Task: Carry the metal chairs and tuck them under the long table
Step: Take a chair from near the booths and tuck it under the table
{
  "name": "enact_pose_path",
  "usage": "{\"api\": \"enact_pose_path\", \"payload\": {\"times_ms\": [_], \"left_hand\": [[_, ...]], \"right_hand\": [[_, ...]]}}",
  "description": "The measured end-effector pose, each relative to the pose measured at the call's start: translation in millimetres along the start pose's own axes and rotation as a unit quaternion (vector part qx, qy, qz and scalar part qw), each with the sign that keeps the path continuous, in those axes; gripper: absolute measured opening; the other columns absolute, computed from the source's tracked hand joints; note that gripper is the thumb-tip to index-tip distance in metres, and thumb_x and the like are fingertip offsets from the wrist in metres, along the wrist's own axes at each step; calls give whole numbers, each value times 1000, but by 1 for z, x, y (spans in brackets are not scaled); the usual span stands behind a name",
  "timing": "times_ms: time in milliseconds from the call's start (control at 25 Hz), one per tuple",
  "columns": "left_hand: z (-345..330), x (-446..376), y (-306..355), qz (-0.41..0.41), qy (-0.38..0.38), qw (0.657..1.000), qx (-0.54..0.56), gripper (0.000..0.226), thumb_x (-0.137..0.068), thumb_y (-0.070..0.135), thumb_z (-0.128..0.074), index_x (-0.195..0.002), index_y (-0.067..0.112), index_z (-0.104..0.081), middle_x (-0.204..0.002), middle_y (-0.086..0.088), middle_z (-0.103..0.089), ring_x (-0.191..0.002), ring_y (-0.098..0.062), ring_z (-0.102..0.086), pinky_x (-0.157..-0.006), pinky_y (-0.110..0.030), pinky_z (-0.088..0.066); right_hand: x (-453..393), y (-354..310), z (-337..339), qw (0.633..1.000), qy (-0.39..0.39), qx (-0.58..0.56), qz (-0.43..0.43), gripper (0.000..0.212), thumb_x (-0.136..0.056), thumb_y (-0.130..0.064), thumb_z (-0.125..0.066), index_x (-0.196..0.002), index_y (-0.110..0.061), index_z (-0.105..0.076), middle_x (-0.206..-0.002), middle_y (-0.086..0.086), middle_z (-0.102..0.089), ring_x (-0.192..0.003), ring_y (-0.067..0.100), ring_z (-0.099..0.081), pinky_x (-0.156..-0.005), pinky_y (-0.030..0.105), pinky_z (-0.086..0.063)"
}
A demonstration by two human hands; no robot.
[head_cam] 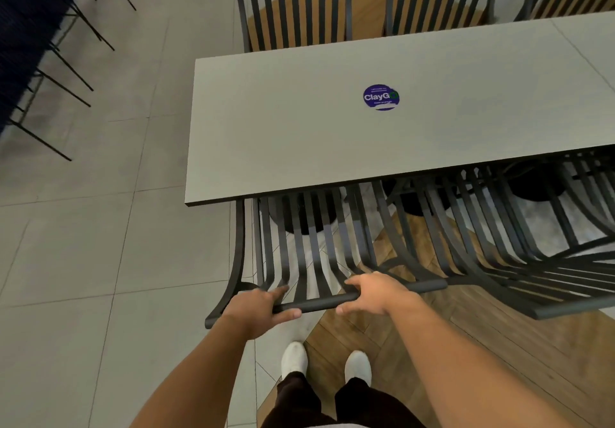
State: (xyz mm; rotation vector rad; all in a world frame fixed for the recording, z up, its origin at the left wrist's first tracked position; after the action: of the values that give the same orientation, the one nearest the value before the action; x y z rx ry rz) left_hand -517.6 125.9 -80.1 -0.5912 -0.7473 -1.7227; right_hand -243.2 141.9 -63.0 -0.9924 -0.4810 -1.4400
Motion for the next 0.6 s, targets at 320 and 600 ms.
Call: {"api": "enact_pose_path", "payload": {"times_ms": [320,600], "left_hand": [[48,-31,80,-97,72,992,-33,47,-104,58,-38,-133,26,-59,-110,-3,-68,-97,-22,-64,-86,-40,-56],[65,-43,207,-161,105,976,-97,42,-106,50,-38,-110,20,-67,-92,-2,-69,-83,-24,-67,-79,-44,-59]], "right_hand": [[45,48,8,965,223,-102,-91,48,-105,-54,-47,-136,-22,-64,-131,3,-64,-119,26,-60,-97,41,-51],[104,153,-7,943,272,-123,-150,43,-105,-50,-48,-133,-23,-66,-132,3,-62,-123,27,-57,-97,40,-49]]}}
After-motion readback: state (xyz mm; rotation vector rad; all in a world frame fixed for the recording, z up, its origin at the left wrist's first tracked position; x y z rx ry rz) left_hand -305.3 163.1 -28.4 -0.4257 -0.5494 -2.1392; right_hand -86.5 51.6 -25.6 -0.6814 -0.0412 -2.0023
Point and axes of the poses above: each hand's wrist, its own x-axis away from the middle knuckle, its own z-axis out of the back of the hand, y = z × x, the point moved 1 cm from there along -x, towards the middle knuckle
